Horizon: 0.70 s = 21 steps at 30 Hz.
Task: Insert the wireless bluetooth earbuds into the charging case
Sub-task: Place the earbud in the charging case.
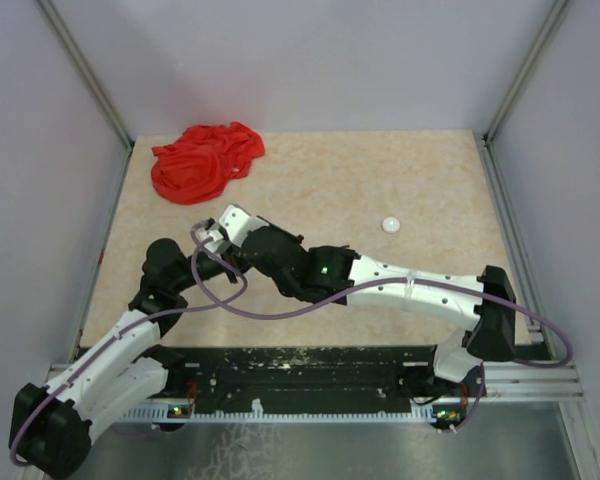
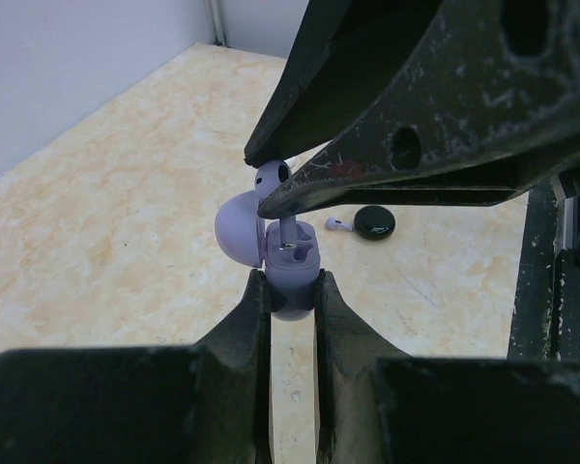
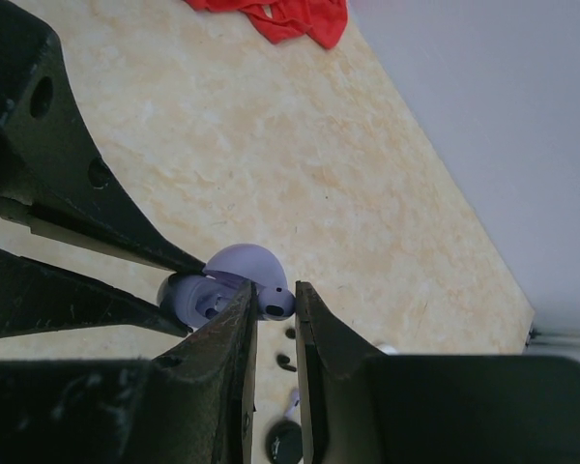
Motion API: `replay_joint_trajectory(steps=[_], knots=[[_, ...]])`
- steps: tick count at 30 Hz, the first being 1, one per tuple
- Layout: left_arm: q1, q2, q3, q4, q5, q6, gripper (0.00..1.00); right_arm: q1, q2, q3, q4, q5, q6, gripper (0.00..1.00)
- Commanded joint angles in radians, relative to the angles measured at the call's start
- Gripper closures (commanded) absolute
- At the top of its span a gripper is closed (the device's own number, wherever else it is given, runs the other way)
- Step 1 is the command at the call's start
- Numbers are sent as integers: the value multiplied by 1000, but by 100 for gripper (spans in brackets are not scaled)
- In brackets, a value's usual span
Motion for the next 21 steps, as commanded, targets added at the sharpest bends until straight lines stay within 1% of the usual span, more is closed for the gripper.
replay_joint_trajectory(steps=[1, 7, 12, 17, 21], knots=[[8, -24, -8, 74, 5, -45, 99, 21, -2, -6, 41, 38, -47, 87], [20, -30, -20, 114, -9, -108, 99, 28, 1, -21, 47, 37, -64, 86], [27, -18, -23, 154, 28, -163, 99, 30, -17, -36, 72, 36, -61, 86], [28, -18, -27, 166, 55, -182, 99, 30, -93, -74, 122, 24, -98, 86], [29, -17, -37, 207, 98, -202, 99, 28, -159, -118, 188, 17, -149, 86]])
